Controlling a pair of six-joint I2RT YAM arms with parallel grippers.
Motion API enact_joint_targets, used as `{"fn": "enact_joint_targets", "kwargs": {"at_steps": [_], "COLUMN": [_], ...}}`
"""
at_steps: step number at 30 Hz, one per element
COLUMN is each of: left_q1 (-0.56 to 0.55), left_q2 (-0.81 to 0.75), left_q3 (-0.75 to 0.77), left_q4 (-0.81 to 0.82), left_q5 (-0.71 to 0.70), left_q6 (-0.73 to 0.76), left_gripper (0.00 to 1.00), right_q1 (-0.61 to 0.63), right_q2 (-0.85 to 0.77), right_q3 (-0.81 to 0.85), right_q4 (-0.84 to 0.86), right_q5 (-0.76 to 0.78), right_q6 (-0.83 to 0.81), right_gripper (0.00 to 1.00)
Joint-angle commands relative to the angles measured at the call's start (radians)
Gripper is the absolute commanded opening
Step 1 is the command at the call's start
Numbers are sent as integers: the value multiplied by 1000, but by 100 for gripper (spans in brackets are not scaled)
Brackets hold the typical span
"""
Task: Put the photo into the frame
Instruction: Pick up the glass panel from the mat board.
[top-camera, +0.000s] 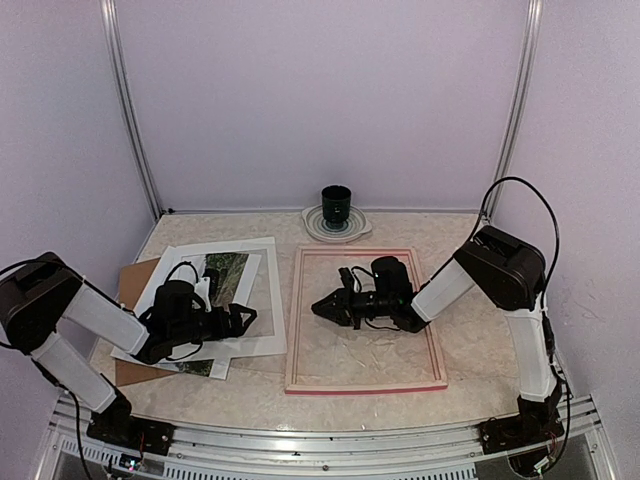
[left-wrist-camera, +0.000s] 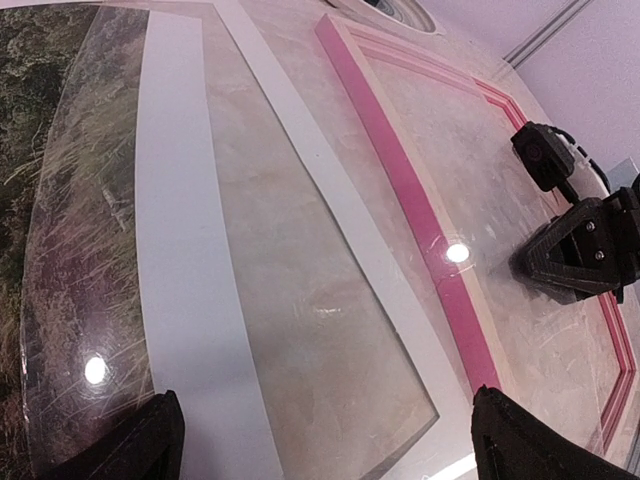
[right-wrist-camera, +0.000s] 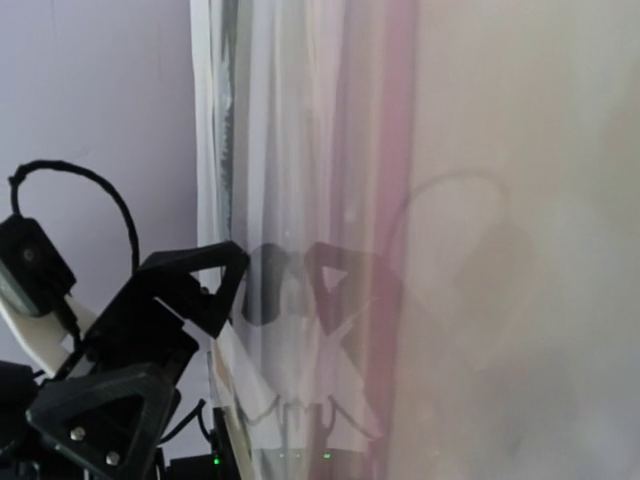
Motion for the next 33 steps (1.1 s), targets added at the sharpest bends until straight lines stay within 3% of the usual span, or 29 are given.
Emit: {"fn": "enact_joint_targets", "kwargs": {"at_steps": [1, 7, 17, 33], "left_q1": [9, 16, 36, 41], "left_q2": [-5, -26, -72, -81], "left_q3": [0, -7, -25, -33], "left_q4": [-19, -22, -25, -19], "left_q5": [14, 15, 18, 19], "left_q6": [-5, -5, -8, -15], "left_gripper": [99, 99, 99, 99], "right_q1": [9, 1, -41, -119], "right_q2": [-14, -63, -181, -283], "right_q3": [0, 33, 59, -21], "right_q4": [-21, -201, -499, -693], "right_q5": [-37, -61, -72, -92], "right_q6": [-35, -137, -325, -501], "right_gripper": [9, 3, 3, 5]}}
